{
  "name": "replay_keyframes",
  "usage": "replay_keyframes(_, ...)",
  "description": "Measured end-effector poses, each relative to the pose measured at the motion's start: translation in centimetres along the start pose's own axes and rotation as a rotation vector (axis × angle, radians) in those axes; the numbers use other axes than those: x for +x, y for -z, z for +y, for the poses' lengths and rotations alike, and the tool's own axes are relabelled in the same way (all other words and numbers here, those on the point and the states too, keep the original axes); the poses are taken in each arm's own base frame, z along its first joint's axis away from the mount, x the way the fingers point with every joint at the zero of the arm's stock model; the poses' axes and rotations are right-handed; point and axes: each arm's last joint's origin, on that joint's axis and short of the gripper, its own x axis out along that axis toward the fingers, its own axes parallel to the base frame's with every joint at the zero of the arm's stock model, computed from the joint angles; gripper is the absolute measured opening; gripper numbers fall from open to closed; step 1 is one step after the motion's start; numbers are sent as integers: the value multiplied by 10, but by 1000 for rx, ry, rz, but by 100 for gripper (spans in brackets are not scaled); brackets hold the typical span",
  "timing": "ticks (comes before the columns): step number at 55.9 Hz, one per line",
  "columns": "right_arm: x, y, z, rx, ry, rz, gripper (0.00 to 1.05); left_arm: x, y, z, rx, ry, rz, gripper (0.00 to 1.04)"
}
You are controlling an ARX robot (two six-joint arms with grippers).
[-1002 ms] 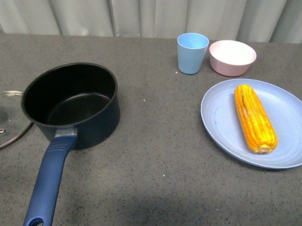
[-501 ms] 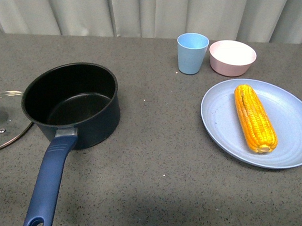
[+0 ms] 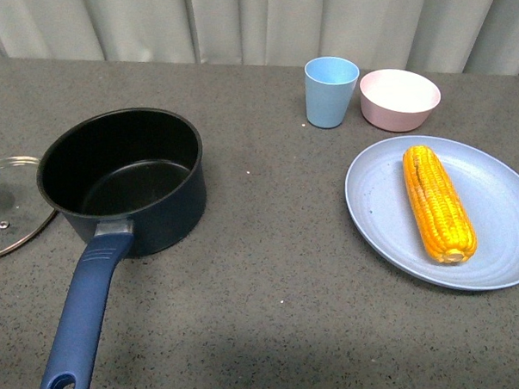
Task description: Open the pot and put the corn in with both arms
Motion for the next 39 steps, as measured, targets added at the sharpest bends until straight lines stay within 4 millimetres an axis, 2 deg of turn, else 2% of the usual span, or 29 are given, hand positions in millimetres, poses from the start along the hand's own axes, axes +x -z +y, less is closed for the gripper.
replay_keyframes(29,0,0,0,0,0,0,96,-15,0,0,0,0,-2,4)
replay_keyframes(39,0,0,0,0,0,0,96,-25,3,0,2,0,4,4)
